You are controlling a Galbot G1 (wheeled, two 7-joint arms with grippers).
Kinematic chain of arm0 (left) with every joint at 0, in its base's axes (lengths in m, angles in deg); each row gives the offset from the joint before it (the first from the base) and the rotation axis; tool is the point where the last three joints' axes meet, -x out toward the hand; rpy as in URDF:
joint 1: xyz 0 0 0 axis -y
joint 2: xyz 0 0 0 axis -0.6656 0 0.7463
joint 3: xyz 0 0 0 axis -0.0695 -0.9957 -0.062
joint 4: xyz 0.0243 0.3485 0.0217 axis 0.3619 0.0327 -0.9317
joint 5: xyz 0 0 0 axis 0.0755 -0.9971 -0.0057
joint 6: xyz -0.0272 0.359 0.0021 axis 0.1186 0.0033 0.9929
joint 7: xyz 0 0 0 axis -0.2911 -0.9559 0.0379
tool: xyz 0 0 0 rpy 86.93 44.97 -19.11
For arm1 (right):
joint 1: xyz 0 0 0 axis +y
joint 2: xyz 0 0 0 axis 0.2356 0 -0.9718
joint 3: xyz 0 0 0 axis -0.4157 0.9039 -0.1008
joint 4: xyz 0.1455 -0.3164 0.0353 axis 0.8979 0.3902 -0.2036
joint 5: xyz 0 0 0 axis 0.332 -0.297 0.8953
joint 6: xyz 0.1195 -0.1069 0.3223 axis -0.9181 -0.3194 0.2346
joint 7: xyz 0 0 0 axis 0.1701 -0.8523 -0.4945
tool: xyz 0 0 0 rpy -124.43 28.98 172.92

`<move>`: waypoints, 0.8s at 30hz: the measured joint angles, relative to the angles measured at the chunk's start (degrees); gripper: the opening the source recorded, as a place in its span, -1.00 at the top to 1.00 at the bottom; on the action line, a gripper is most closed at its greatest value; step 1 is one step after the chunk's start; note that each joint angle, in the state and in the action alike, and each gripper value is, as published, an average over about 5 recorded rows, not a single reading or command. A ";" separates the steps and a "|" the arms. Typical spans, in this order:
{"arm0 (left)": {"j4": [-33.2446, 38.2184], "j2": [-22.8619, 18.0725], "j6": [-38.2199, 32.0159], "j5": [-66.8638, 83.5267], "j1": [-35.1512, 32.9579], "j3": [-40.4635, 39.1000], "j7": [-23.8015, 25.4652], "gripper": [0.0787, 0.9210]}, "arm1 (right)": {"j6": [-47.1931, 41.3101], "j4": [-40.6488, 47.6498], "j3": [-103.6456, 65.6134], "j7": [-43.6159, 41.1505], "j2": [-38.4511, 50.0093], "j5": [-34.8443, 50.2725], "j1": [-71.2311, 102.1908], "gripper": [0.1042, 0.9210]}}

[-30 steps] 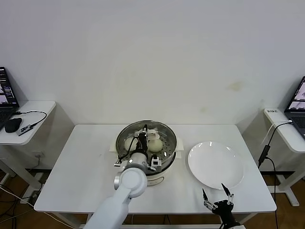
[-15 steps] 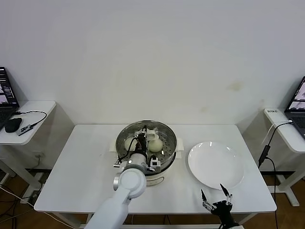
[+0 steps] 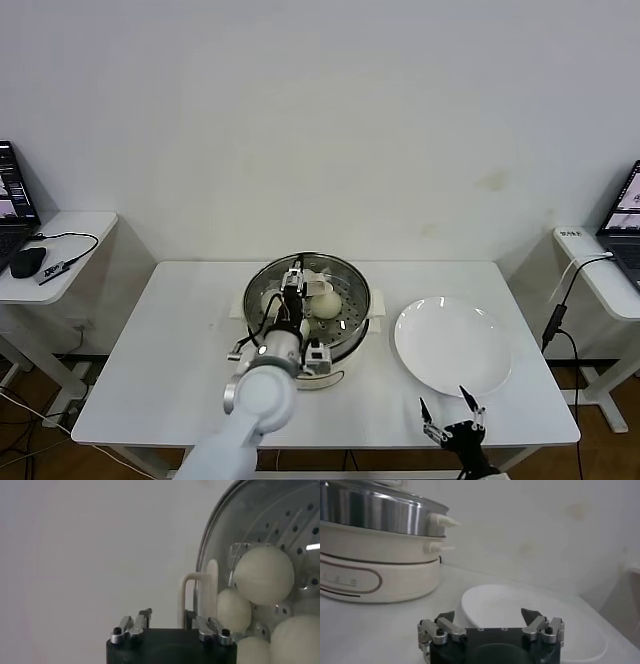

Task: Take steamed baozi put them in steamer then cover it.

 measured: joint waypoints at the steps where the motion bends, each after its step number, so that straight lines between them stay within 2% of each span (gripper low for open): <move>1: 0.93 0.38 -0.10 0.25 -0.57 0.01 -0.10 -0.41 | 0.00 0.03 0.05 0.00 -0.02 -0.04 0.01 -0.76; 7: 7.65 2.78 -1.13 2.12 -4.84 0.94 -1.16 -0.74 | 0.08 0.04 0.03 0.00 0.37 0.03 0.44 -0.76; 15: 18.52 6.34 -2.40 10.53 -13.91 6.02 -4.44 -0.77 | 0.07 -0.30 -0.01 0.00 1.32 0.72 0.93 -0.76; 19: 21.49 7.66 -5.36 21.27 -20.16 11.76 -9.12 -0.77 | 0.02 -0.38 0.52 0.17 1.62 0.96 0.74 -0.76; 24: 22.04 7.81 -12.53 39.74 -27.26 19.26 -17.05 -0.77 | -0.20 -0.76 1.30 0.71 2.30 1.50 0.90 -0.76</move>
